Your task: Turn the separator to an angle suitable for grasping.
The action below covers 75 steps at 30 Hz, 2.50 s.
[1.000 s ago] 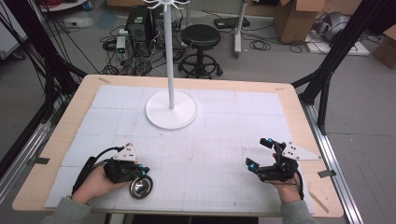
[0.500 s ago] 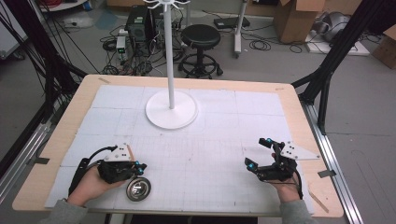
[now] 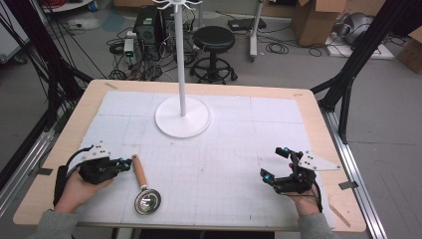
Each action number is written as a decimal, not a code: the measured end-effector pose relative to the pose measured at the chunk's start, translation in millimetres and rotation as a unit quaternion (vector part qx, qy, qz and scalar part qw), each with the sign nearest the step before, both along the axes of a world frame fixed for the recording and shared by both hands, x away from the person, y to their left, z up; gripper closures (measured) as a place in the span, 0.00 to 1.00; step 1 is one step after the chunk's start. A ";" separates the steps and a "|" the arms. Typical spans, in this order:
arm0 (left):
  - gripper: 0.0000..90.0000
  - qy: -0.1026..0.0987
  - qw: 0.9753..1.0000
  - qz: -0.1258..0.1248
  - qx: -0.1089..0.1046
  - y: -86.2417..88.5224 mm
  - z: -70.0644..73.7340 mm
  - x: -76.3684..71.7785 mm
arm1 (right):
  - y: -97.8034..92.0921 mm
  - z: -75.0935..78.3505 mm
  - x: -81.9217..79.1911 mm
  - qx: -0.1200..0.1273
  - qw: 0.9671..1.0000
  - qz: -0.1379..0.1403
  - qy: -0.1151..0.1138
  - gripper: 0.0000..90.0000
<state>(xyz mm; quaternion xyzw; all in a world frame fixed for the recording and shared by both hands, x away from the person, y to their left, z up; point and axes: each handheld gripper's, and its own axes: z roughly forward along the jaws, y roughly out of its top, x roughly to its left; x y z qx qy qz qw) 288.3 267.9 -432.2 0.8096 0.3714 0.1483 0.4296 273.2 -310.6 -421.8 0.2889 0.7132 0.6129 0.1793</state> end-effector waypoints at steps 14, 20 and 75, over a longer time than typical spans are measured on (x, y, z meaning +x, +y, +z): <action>1.00 0.033 0.999 0.017 0.024 -2.2 -13.2 6.5 | 0.6 0.0 -0.6 0.000 1.000 0.002 0.003 0.01; 1.00 0.031 0.999 0.022 0.023 -6.1 -13.7 8.3 | 1.2 0.3 -0.5 0.001 1.000 0.002 0.002 0.01; 1.00 0.053 0.996 -0.031 0.065 -106.3 -5.5 34.7 | 1.1 0.2 0.1 0.003 1.000 0.005 0.003 0.01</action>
